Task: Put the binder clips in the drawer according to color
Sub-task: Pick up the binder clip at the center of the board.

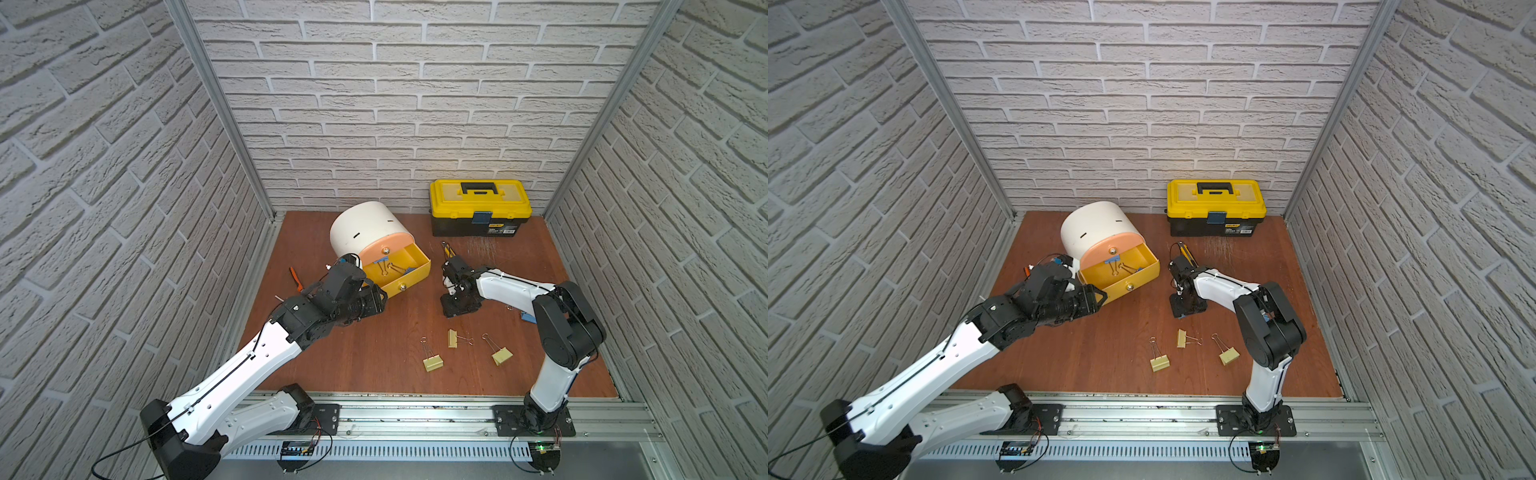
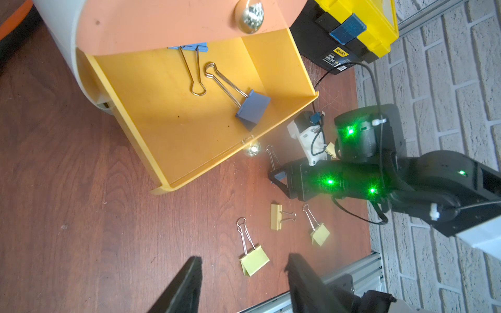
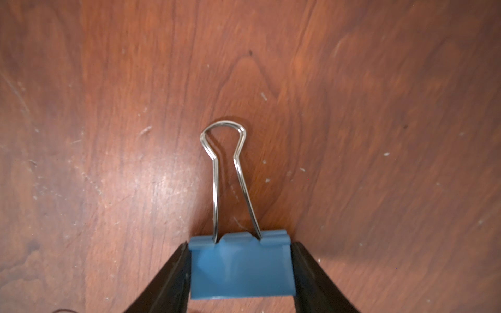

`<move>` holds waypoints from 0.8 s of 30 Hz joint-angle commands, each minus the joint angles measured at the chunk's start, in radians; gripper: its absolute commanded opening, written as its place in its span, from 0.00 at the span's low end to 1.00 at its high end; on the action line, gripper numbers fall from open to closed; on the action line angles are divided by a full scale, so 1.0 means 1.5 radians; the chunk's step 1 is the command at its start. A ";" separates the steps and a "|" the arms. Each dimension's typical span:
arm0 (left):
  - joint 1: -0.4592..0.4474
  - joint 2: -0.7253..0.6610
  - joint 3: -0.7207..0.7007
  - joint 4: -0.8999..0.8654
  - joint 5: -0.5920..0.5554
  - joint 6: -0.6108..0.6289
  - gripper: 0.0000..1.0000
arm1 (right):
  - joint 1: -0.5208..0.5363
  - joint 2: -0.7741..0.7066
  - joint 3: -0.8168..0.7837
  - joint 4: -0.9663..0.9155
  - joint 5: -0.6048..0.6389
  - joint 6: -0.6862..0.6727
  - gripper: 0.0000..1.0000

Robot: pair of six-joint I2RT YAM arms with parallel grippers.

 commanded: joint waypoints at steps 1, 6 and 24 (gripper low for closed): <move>0.003 0.002 0.001 0.010 -0.008 0.000 0.56 | 0.006 -0.009 -0.010 -0.006 0.021 0.018 0.55; 0.003 -0.004 0.004 0.004 -0.013 0.001 0.56 | 0.006 -0.030 -0.019 -0.012 0.031 0.028 0.48; 0.087 0.001 0.056 -0.024 0.028 0.047 0.56 | 0.001 -0.164 0.098 -0.123 0.059 0.023 0.41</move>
